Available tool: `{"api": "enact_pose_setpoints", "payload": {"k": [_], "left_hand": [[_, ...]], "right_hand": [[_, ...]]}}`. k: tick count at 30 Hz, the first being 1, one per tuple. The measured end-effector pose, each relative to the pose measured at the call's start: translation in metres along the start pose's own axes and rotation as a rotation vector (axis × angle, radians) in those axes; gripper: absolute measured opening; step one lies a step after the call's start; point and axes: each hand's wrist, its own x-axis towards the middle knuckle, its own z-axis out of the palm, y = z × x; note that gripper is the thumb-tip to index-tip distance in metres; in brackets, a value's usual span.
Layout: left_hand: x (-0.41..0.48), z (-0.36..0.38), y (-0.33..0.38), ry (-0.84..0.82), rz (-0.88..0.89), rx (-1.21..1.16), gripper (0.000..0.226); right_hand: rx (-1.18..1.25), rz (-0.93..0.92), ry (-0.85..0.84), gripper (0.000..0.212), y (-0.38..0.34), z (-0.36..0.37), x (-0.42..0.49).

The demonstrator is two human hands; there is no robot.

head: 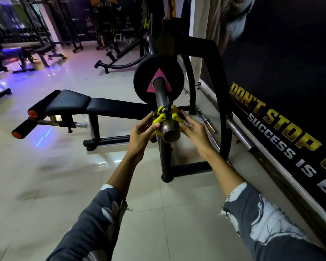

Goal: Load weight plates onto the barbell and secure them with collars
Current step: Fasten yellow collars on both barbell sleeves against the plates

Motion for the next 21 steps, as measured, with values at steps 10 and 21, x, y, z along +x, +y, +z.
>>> {"api": "enact_pose_setpoints", "payload": {"k": [10,21], "left_hand": [[0.167,-0.007,-0.002,0.208,0.014,0.129,0.033],[0.235,0.018,0.029,0.287,0.106,0.942,0.081]], "right_hand": [[-0.007,0.037,0.036,0.047,0.045,-0.007,0.176],[0.178,0.184,0.120,0.024,0.073,0.004,0.223]]}}
